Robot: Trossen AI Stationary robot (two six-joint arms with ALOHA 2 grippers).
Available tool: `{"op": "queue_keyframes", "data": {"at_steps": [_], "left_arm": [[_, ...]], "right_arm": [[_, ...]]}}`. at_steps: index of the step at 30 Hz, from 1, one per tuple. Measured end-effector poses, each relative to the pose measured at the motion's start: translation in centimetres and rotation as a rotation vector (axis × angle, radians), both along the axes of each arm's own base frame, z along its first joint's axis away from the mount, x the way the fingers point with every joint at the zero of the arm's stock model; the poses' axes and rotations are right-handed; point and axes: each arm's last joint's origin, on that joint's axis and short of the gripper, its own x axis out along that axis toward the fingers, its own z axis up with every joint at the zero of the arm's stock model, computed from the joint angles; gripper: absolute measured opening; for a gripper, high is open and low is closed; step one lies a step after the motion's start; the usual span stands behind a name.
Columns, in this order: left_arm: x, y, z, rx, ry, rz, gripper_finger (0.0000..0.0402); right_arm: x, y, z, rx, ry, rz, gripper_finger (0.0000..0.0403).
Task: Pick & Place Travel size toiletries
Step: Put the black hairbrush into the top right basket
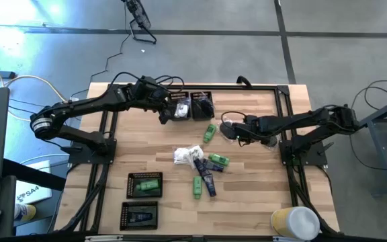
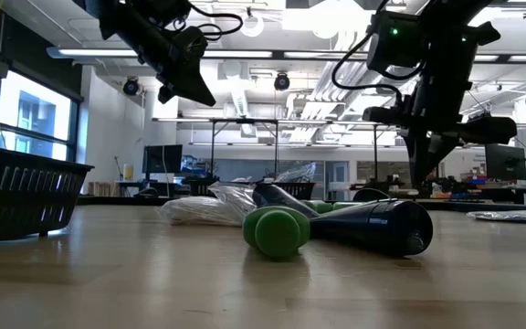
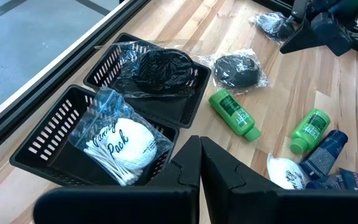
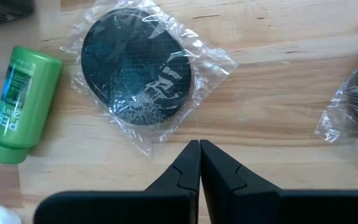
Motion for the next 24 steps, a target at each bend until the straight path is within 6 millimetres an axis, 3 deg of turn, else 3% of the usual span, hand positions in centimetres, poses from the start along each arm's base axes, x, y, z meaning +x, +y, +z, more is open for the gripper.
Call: {"op": "queue_keyframes", "data": {"at_steps": [13, 16, 24], "left_arm": [[-0.01, 0.02, 0.0, 0.004, 0.002, 0.005, 0.0001], [0.0, 0.01, 0.0, 0.004, 0.002, 0.004, 0.0001], [-0.01, 0.02, 0.0, 0.005, 0.003, 0.007, 0.0001]], "right_arm": [[-0.09, 0.13, -0.07, 0.039, 0.02, 0.062, 0.0017], [-0.08, 0.1, -0.08, 0.047, 0.019, 0.062, 0.005], [0.05, 0.02, -0.82, 0.017, -0.032, 0.053, 0.0184]]}}
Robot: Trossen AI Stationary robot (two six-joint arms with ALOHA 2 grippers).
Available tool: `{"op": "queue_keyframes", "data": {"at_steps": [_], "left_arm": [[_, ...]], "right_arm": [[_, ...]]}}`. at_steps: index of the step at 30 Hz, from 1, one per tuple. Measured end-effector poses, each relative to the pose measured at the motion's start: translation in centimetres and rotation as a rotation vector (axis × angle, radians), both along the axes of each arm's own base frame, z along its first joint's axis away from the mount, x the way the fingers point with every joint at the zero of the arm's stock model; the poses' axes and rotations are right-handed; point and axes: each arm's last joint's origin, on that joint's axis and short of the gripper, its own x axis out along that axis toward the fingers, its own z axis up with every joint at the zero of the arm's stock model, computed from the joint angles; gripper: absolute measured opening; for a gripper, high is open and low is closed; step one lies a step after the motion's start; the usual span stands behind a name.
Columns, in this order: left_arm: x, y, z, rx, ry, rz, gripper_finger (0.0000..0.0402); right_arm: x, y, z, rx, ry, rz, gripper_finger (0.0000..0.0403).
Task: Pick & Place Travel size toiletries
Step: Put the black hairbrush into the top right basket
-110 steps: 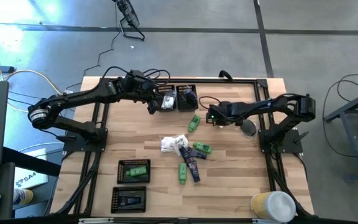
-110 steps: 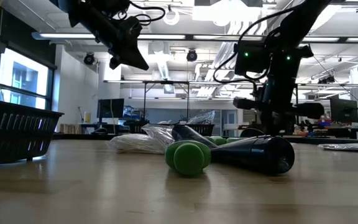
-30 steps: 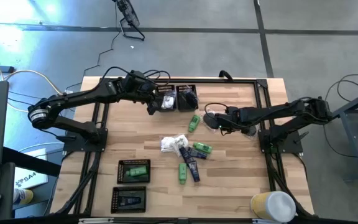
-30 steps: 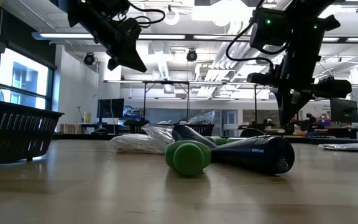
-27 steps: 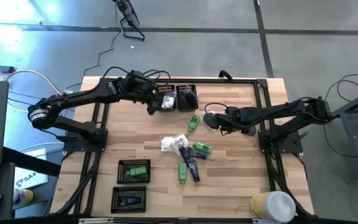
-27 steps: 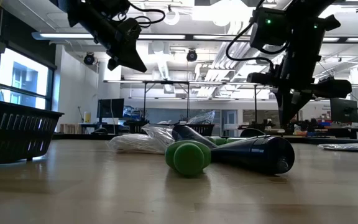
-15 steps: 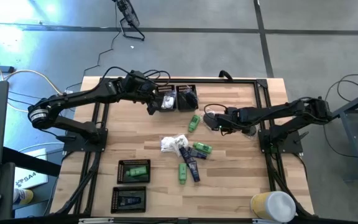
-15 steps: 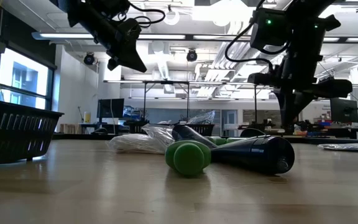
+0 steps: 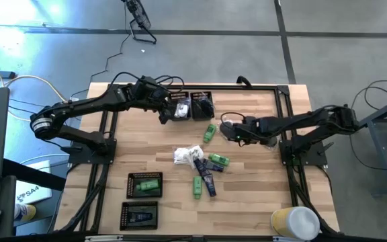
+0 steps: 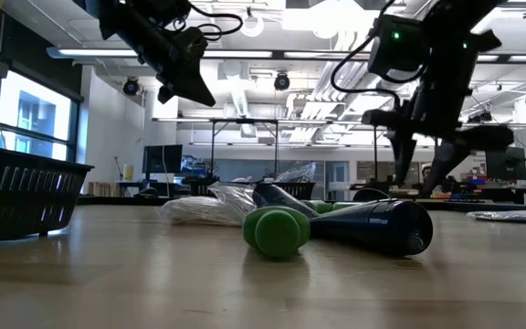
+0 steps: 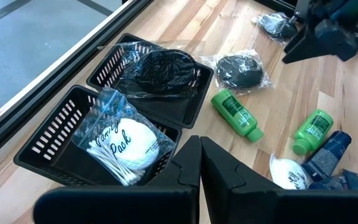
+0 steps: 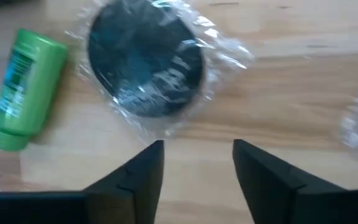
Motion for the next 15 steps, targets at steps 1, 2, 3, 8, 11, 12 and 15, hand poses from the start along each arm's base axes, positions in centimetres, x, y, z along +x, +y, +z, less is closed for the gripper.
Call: {"op": "queue_keyframes", "data": {"at_steps": [1, 2, 3, 8, 11, 12, 15], "left_arm": [[0.0, 0.0, 0.0, 0.0, 0.0, 0.0, 0.0001], [0.0, 0.0, 0.0, 0.0, 0.0, 0.0, 0.0001], [0.0, 0.0, 0.0, 0.0, 0.0, 0.0, 0.0001], [0.0, 0.0, 0.0, -0.002, 0.004, 0.0, 0.0001], [0.0, 0.0, -0.1, -0.004, 0.006, -0.001, 0.0001], [0.0, 0.0, -0.1, -0.004, 0.006, -0.001, 0.0001], [0.0, 0.0, -0.1, 0.0, 0.008, -0.003, 0.0001]], "right_arm": [[0.1, 0.0, -0.4, -0.005, -0.028, -0.004, 0.019], [0.1, 0.0, -0.8, -0.009, -0.064, -0.016, 0.0193], [0.2, -0.1, -1.2, -0.013, -0.098, -0.033, 0.0194], [-0.7, 0.1, -2.9, -0.062, -0.158, -0.187, 0.0174], [-1.2, 0.2, -3.5, -0.066, -0.168, -0.225, 0.0164], [-1.3, 0.3, -3.8, -0.069, -0.172, -0.227, 0.0162], [-1.4, 0.3, -4.4, -0.096, -0.239, -0.236, 0.0161]]}}
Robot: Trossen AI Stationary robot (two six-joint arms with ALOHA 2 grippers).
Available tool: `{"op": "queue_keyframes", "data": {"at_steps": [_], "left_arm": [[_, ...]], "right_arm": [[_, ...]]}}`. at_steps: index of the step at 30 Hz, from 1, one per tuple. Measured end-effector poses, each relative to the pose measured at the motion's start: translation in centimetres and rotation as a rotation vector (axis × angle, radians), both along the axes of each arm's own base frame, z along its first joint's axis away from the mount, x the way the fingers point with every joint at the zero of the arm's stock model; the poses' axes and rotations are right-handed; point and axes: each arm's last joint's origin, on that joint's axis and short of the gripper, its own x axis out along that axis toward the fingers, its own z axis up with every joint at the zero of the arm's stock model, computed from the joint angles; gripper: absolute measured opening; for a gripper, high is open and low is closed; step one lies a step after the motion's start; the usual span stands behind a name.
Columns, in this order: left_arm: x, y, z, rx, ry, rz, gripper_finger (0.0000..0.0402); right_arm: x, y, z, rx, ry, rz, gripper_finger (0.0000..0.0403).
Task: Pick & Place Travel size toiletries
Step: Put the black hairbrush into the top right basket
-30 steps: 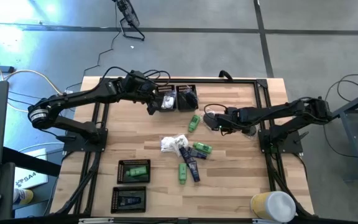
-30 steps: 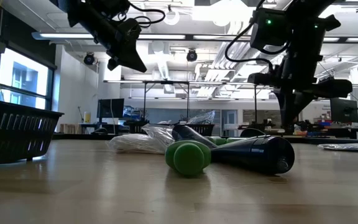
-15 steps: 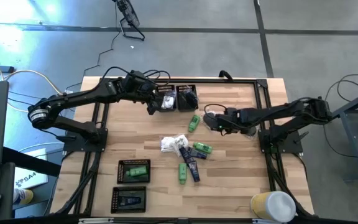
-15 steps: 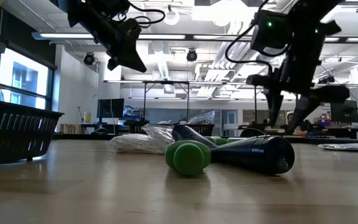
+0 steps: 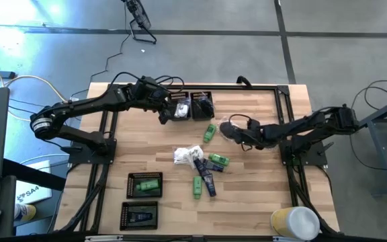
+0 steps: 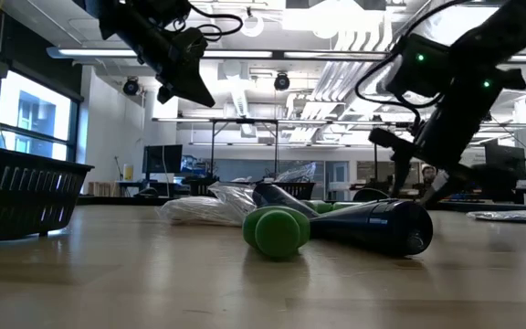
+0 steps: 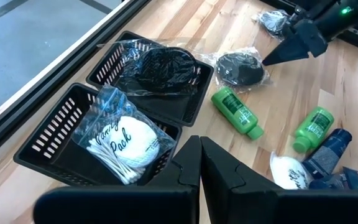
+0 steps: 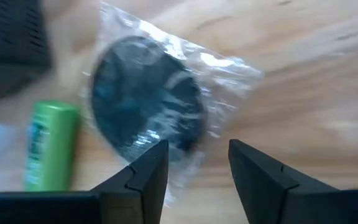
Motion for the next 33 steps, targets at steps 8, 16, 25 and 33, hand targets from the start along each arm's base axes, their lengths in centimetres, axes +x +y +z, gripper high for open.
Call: {"op": "queue_keyframes", "data": {"at_steps": [8, 16, 25, 33], "left_arm": [[0.0, 0.0, 0.0, 0.01, 0.003, -0.008, 0.0001], [0.0, 0.0, 0.0, 0.009, 0.002, -0.01, 0.0001], [0.0, 0.0, 0.0, 0.009, 0.002, -0.01, 0.0001], [0.0, 0.0, 0.0, 0.008, 0.005, -0.01, 0.0001]], "right_arm": [[-0.9, -0.3, -1.5, -0.041, -0.103, -0.055, 0.016], [-1.1, -0.3, -2.0, -0.115, -0.164, 0.034, 0.016], [-0.8, -0.3, -2.2, -0.136, -0.188, 0.073, 0.015], [0.4, -0.3, -2.7, -0.171, -0.243, 0.129, 0.0104]]}}
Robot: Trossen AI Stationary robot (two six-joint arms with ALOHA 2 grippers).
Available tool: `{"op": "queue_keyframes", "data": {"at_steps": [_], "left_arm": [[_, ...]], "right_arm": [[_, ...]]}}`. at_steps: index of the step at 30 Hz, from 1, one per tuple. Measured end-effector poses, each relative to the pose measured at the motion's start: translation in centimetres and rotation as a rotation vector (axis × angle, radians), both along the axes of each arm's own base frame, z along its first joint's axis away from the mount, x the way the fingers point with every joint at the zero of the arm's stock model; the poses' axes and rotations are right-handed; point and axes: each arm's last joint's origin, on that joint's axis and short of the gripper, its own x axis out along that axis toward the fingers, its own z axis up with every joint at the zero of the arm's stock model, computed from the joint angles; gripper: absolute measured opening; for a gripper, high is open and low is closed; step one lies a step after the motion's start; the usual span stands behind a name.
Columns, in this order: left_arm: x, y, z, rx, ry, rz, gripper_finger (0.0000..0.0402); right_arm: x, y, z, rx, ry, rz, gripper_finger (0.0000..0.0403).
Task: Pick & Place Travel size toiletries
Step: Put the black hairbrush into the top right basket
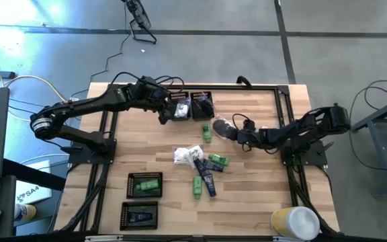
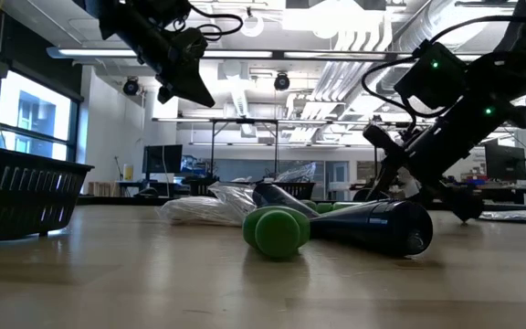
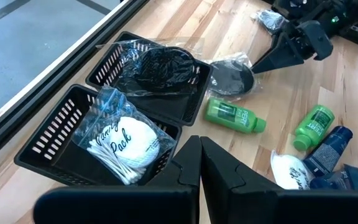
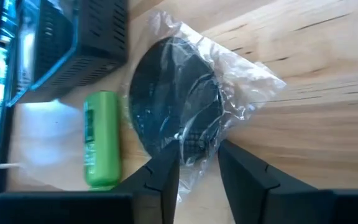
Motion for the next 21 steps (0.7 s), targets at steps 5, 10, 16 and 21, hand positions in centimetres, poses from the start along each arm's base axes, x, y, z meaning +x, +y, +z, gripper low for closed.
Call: {"op": "queue_keyframes", "data": {"at_steps": [5, 10, 16, 21], "left_arm": [[-0.1, 0.0, -0.1, -0.006, 0.011, 0.001, 0.0001], [-0.1, 0.0, -0.1, -0.004, 0.012, 0.003, 0.0001], [-0.1, 0.0, -0.1, -0.004, 0.012, 0.003, 0.0001], [-0.1, 0.0, -0.1, -0.004, 0.012, 0.003, 0.0001]], "right_arm": [[0.5, -0.1, -0.2, -0.022, -0.029, 0.006, 0.0076], [0.6, -0.1, -0.2, -0.049, -0.029, -0.002, 0.0015], [0.6, -0.1, -0.1, -0.044, -0.034, 0.017, 0.0003], [1.2, 0.4, 1.1, -0.026, -0.115, 0.128, 0.0002]]}}
